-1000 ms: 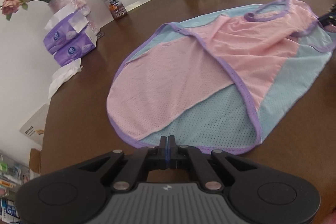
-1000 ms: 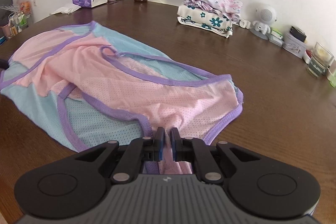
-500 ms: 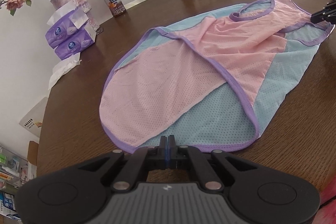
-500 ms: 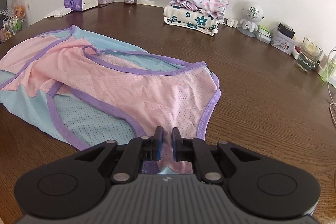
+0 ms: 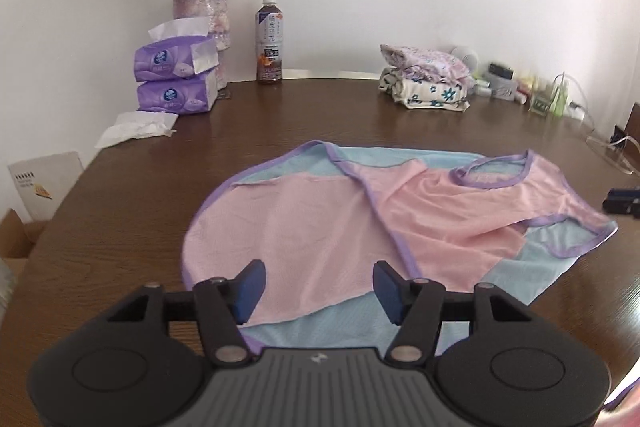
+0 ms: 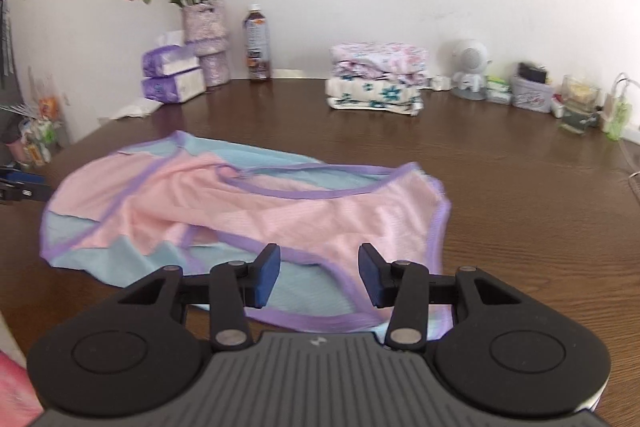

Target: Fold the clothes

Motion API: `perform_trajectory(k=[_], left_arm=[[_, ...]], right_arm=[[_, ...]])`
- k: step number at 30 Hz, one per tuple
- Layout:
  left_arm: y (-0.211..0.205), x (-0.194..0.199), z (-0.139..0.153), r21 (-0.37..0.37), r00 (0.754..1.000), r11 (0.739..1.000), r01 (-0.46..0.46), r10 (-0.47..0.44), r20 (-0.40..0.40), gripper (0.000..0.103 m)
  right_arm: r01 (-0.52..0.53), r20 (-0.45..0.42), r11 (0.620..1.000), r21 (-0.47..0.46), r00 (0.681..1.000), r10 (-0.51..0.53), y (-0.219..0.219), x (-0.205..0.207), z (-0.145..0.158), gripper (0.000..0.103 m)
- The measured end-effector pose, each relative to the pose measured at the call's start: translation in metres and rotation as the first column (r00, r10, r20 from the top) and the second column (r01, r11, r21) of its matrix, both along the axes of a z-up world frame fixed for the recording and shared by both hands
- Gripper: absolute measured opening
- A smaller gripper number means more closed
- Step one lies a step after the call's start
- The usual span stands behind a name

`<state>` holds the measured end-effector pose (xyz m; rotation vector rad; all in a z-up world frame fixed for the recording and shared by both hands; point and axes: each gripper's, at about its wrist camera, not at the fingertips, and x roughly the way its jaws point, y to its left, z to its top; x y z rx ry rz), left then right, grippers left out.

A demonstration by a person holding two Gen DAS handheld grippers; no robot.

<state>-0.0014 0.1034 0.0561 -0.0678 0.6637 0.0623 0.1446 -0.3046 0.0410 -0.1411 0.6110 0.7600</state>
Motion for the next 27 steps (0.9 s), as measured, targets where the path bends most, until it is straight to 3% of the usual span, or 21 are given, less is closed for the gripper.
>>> perform_trajectory(k=[3,5,9,12,15,19,21,24,27], left_arm=[[-0.013,0.007,-0.007,-0.032,0.996,0.996,0.082,-0.083,-0.014,0.058],[-0.024,0.013,-0.010,-0.049,0.989,0.989,0.143,-0.144,-0.023,0.058],[-0.041,0.024,-0.018,-0.045,0.970,0.971,0.236,-0.238,-0.057,0.057],[-0.045,0.028,-0.026,-0.034,0.960,0.964,0.262,-0.264,-0.088,0.057],[-0.044,0.028,-0.031,-0.050,0.951,0.957,0.286,-0.289,-0.111,0.049],[-0.047,0.024,-0.035,-0.020,0.944,0.953,0.303,-0.303,-0.131,0.046],[-0.047,0.023,-0.036,0.004,0.943,0.952,0.306,-0.303,-0.135,0.040],[-0.047,0.022,-0.036,0.033,0.943,0.949,0.312,-0.305,-0.135,0.007],[-0.045,0.018,-0.034,0.039,0.936,0.942,0.333,-0.326,-0.130,0.004]], right_arm=[[-0.073,-0.036,0.997,0.026,0.997,0.074,0.018,-0.007,-0.003,0.043],[-0.121,-0.049,0.993,0.006,0.991,0.121,0.035,-0.007,-0.008,0.036],[-0.202,-0.081,0.979,-0.026,0.976,0.200,0.064,-0.005,-0.016,0.033],[-0.232,-0.106,0.972,-0.036,0.968,0.227,0.073,-0.001,-0.017,0.031],[-0.251,-0.122,0.966,-0.062,0.962,0.242,0.079,0.002,-0.019,0.031],[-0.270,-0.148,0.959,-0.088,0.955,0.255,0.085,0.006,-0.022,0.017],[-0.275,-0.158,0.957,-0.092,0.953,0.259,0.085,0.006,-0.022,0.008],[-0.270,-0.172,0.960,-0.075,0.952,0.254,0.081,0.005,-0.020,0.004],[-0.252,-0.189,0.967,-0.021,0.951,0.244,0.068,0.003,-0.010,0.004]])
